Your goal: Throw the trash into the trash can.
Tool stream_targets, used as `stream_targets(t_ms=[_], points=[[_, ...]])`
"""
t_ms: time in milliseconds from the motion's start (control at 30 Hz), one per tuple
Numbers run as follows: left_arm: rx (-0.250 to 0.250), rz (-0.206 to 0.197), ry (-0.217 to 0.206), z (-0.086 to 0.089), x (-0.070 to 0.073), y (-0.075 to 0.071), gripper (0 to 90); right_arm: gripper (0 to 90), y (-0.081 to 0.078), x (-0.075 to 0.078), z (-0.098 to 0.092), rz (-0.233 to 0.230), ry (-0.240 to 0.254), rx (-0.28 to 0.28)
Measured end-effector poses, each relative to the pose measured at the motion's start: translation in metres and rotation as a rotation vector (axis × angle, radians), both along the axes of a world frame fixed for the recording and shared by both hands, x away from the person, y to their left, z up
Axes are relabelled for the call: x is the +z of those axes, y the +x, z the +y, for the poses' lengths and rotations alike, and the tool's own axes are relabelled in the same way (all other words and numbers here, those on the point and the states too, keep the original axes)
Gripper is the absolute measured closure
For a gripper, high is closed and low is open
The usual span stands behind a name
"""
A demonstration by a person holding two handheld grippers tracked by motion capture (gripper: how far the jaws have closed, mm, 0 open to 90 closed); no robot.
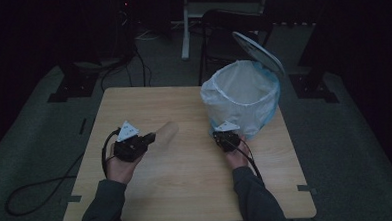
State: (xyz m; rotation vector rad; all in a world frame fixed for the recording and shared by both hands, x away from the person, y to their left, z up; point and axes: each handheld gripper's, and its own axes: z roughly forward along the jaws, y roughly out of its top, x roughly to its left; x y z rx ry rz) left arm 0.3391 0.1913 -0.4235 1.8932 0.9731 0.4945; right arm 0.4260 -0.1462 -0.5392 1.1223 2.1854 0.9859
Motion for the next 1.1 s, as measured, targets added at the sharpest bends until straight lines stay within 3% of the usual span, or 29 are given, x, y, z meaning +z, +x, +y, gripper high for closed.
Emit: stream_targets(t_ms=[1100], points=[[-0.046, -0.015, -0.018, -0.012, 0.027, 0.026, 87.4, 90.0, 0.0, 0.0, -0.001, 0.005, 0.014, -0.002]])
